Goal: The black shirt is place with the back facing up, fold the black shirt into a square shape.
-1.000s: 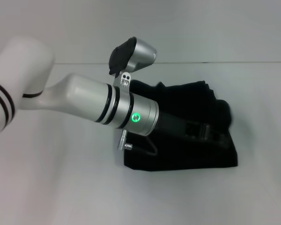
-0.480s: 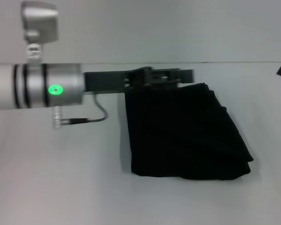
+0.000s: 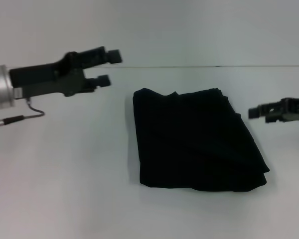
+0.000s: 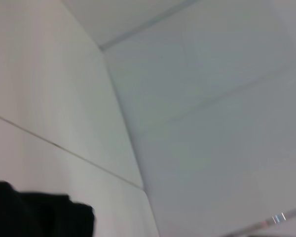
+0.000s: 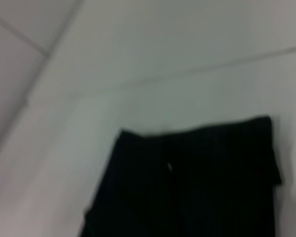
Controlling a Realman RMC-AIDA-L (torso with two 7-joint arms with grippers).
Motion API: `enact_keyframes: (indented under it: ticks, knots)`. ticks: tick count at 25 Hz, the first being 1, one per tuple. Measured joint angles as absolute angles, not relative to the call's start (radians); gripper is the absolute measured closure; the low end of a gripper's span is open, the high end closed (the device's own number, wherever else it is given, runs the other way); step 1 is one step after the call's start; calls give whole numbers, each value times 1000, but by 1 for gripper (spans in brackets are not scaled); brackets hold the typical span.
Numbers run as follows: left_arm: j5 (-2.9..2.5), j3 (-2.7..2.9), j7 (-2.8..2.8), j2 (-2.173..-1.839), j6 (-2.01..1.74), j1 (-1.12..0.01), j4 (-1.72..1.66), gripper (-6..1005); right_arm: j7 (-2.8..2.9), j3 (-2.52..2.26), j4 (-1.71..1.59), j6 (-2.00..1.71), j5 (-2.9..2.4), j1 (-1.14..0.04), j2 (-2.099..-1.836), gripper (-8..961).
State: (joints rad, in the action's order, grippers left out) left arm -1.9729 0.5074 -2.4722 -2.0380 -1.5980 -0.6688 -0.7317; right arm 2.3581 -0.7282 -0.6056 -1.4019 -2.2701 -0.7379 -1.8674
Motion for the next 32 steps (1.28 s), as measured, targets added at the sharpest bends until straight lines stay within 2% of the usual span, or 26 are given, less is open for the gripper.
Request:
enact_keyframes:
  ticks: [2, 8, 15, 18, 32]
  knots:
    - [-1988, 467, -2481, -2033, -1596, -669, -732, 69, 2371, -767, -618, -1405, -2343, -787, -1876, 165]
    - [-1989, 363, -2469, -2025, -1589, -657, -733, 65, 2304, -870, -650, -1354, -2411, -868, -1932, 164]
    - [-1986, 346, -2462, -2024, -1577, -650, -727, 65, 2151, -958, -692, -1259, -2414, -889, -2016, 165]
    - [-1986, 345, -2461, -2026, -1572, -651, -725, 65, 2105, -966, -695, -1212, -2414, -899, -2039, 164]
    - [-1982, 344, -2459, -2035, -1561, -652, -722, 65, 2109, -1096, -567, -1020, -2418, -955, -2083, 187]
